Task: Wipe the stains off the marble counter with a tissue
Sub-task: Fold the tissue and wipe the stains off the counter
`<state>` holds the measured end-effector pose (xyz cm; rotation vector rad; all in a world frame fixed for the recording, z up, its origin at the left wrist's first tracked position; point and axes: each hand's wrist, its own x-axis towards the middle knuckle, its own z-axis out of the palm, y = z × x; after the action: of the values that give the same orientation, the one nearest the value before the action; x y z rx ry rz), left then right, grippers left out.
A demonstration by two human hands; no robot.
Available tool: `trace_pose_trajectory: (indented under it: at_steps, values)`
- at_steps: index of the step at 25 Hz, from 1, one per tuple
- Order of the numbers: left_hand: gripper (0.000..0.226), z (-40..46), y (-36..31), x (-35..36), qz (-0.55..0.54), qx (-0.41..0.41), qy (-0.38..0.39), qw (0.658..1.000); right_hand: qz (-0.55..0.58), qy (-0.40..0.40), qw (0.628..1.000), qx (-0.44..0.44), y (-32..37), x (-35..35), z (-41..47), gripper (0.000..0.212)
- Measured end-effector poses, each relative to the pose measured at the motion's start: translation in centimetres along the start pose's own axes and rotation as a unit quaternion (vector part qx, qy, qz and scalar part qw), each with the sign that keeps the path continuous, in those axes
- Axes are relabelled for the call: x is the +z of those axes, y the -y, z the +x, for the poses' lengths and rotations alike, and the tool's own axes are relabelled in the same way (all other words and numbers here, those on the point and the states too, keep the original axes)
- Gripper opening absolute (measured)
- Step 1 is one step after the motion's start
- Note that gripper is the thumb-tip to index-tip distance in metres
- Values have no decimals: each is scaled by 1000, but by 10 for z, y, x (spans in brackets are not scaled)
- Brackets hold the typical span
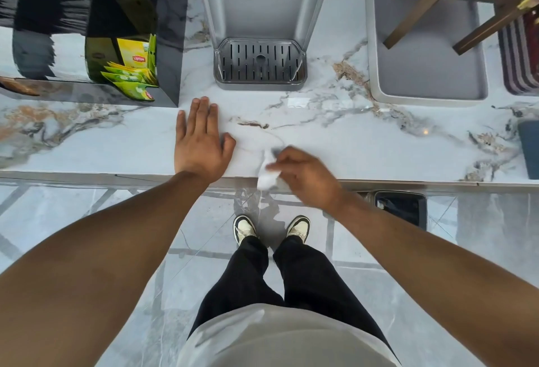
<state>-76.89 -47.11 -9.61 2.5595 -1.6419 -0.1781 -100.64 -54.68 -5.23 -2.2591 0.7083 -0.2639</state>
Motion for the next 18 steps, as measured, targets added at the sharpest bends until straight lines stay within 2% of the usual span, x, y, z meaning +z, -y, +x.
trace_pose_trajectory:
  at_steps: [1,3,5,7,9,12,14,15,16,18]
  values:
    - [70,0,1,0,-1,-1,0,1000,-11,-63,997,45,-9,-11,9,31]
    - [69,-1,1,2,0,-1,-4,1000,-65,-186,964,181,-30,-36,33,33]
    - [69,0,0,3,1,1,-6,1000,-91,-198,941,258,-40,-40,50,34]
    - [69,-1,2,2,-1,0,-3,1000,-82,-161,955,234,-30,-20,63,39]
    - [68,-2,2,1,-2,2,-7,1000,-64,-95,980,163,-7,4,67,47]
    - [69,-1,1,-1,-11,9,0,1000,-43,56,996,61,13,21,50,48]
    - [69,-1,0,-1,-9,5,2,1000,-25,156,987,19,16,10,39,39]
    - [69,-1,0,-1,-7,4,4,1000,-19,158,987,13,13,3,39,34]
    - [69,-1,1,-2,-7,4,4,1000,-11,115,993,29,7,-5,45,31]
    - [70,-1,1,0,-7,3,4,1000,-31,-28,993,107,-4,-12,63,30]
